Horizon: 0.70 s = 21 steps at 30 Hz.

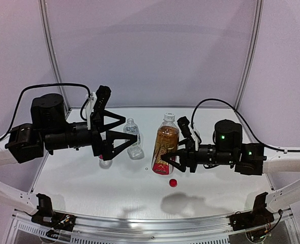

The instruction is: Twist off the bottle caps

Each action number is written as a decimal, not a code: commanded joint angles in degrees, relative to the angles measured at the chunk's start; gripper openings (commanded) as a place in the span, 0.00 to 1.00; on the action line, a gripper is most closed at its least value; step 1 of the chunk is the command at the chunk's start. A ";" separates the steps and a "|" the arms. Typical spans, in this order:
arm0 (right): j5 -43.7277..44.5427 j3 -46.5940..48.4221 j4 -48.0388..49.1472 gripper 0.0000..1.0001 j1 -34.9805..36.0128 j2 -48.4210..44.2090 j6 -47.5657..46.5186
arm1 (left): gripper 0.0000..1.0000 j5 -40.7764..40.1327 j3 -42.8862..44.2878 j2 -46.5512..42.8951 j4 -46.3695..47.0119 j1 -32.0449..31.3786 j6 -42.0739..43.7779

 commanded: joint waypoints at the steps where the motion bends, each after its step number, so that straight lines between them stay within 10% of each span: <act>1: 1.71 5.46 -10.68 0.54 5.07 1.29 2.17 | 0.95 5.81 3.36 3.47 0.69 1.84 -0.62; 21: 0.81 6.19 -16.40 0.53 8.39 -2.58 -1.51 | 0.78 19.55 11.32 15.13 6.24 6.33 -6.83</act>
